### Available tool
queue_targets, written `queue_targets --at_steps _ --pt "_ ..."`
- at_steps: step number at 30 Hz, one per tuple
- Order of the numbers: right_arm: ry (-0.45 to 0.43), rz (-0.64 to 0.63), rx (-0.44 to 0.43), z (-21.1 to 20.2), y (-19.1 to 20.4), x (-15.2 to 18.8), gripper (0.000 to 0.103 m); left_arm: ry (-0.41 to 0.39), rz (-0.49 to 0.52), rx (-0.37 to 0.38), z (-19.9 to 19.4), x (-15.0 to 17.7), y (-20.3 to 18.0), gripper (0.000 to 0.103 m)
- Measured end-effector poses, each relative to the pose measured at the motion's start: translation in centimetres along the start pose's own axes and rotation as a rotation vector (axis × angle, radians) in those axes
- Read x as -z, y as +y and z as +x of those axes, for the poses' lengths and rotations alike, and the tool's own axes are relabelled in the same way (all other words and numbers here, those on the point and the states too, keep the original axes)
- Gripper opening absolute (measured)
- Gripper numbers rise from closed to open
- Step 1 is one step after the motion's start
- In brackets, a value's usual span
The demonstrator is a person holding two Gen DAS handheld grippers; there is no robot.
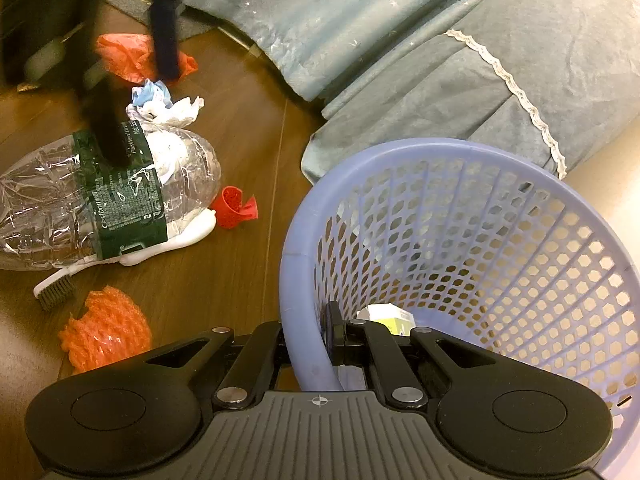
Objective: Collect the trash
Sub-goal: 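Carry the medicine box into the wastebasket and open the left tool, then grasp the orange mesh net with the left tool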
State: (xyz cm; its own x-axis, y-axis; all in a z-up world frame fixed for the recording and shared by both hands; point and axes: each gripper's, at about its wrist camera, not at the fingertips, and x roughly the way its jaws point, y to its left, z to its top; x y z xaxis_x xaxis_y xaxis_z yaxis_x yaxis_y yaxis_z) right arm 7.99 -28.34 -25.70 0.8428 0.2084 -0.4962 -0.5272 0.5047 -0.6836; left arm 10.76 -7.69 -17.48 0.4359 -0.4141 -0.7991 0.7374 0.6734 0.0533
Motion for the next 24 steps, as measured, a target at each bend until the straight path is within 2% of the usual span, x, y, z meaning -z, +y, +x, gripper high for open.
queue_targets --at_steps 3,7,12,19,22,24 --pt "0.000 0.000 0.000 0.0 0.0 0.0 0.001 0.013 0.087 0.072 0.9 0.5 -2.1 0.070" --pt "-0.001 0.002 0.002 -0.1 0.0 0.0 0.000 0.031 0.138 0.133 2.5 0.6 -3.9 0.069" --pt "-0.001 0.004 0.003 -0.1 -0.3 0.4 0.000 0.055 0.219 0.152 4.7 0.6 -5.5 0.069" --pt "-0.008 -0.003 0.002 -0.2 -0.7 1.2 0.000 0.090 0.258 0.183 7.0 0.6 -6.0 0.068" --pt "-0.011 -0.004 -0.004 -0.3 -0.8 1.3 0.000 0.104 0.255 0.189 7.6 0.6 -5.9 0.063" --pt "-0.011 -0.005 -0.006 -0.3 -0.8 1.4 0.000 0.111 0.254 0.193 7.8 0.6 -6.0 0.049"
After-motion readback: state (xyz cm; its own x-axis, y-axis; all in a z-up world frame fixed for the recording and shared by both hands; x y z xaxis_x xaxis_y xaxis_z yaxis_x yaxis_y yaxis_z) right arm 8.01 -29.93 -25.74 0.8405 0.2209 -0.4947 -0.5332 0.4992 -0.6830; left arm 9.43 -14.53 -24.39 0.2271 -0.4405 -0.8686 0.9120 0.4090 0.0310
